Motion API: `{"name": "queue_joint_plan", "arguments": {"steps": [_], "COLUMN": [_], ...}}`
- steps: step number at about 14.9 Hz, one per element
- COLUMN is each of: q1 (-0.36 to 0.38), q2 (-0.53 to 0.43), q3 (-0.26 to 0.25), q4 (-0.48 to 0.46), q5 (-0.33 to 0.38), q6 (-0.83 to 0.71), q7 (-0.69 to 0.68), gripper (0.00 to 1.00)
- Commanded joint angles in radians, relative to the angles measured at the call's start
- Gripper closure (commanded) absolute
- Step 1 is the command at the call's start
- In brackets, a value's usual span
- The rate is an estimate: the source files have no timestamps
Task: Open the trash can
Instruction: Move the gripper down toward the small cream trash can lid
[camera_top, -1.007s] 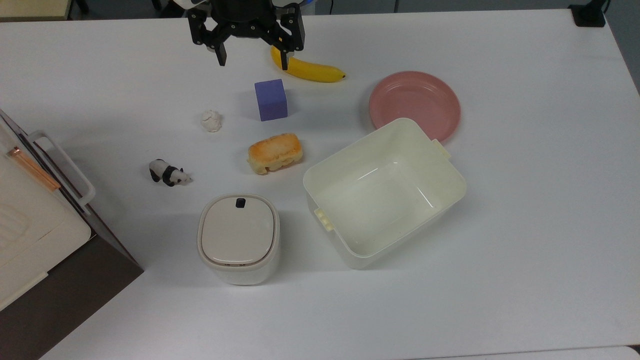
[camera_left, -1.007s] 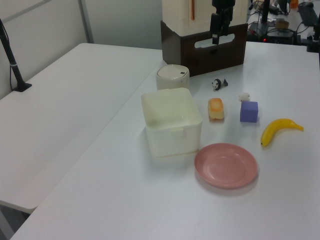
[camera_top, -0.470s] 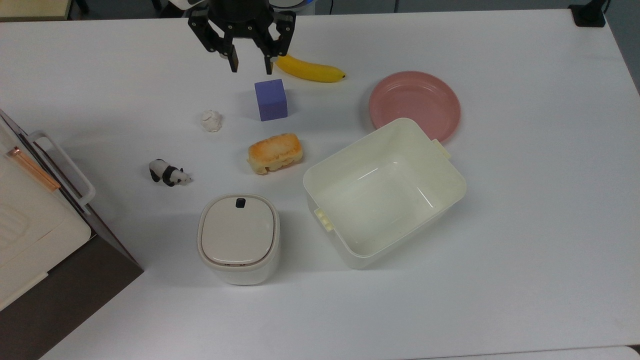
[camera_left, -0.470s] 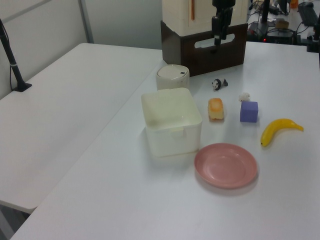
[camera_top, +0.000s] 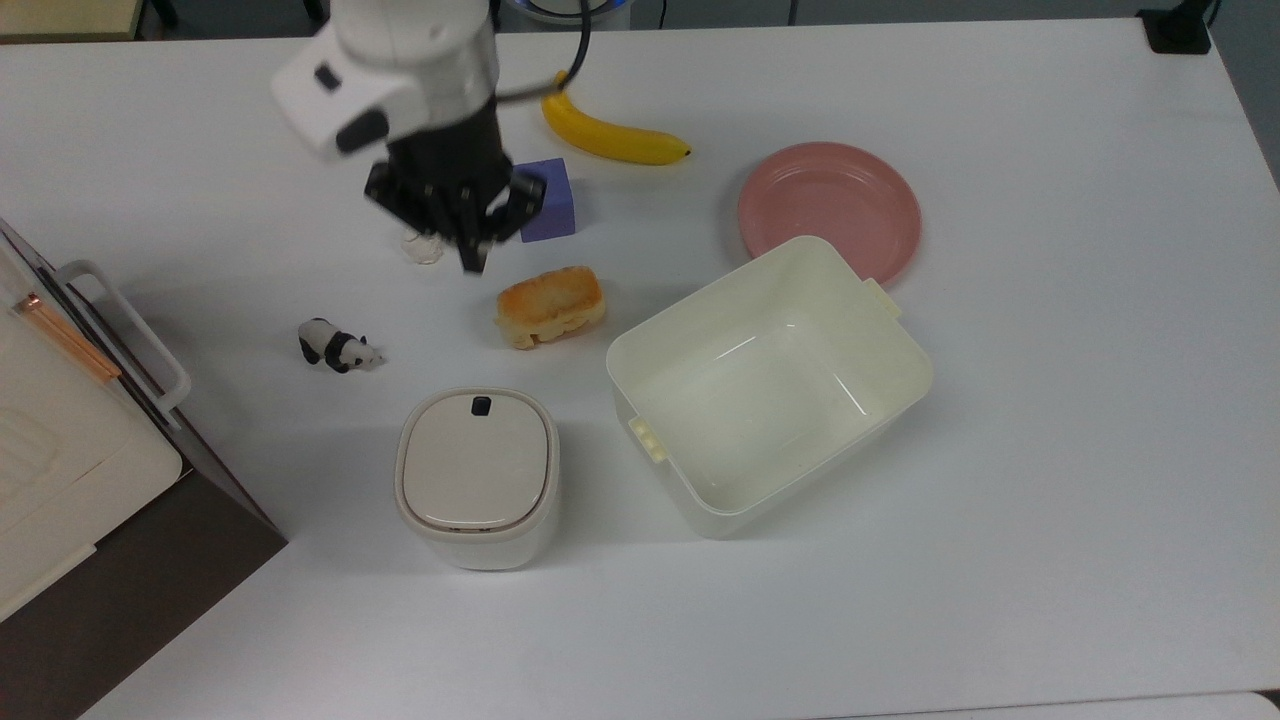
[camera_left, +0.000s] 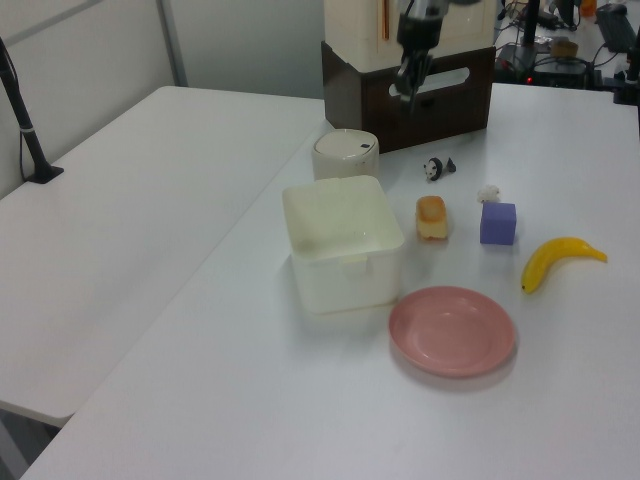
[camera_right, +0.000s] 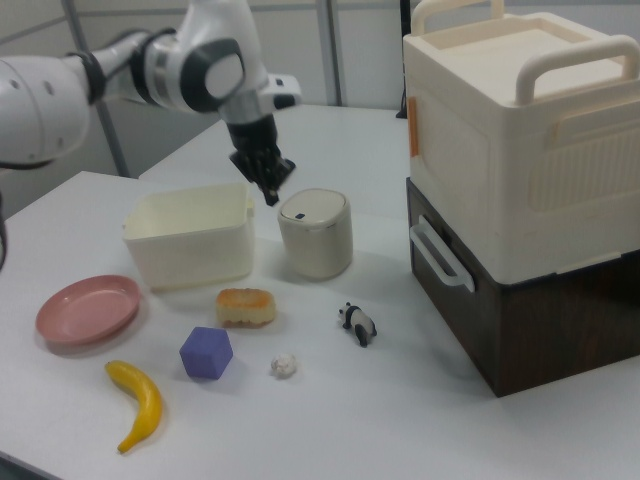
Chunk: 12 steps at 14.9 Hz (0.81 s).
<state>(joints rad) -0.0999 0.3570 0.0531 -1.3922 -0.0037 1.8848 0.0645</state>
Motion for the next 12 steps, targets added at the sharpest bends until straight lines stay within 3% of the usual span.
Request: {"name": "queue_joint_plan", "arguments": {"steps": [1,5,12], "q1": [-0.001,0.000,0.005], "q2": [0.054,0.108,0.146], "q3": [-0.010,-0.010,-0.002], "q4": [0.018,0.080,0.081], "q5": [-0.018,-0.027,-0.041], "q6": [0.062,0.118,0.263], "q7": [-0.017,-0.017,-0.025], "gripper": [1.00,1.00,1.00]}}
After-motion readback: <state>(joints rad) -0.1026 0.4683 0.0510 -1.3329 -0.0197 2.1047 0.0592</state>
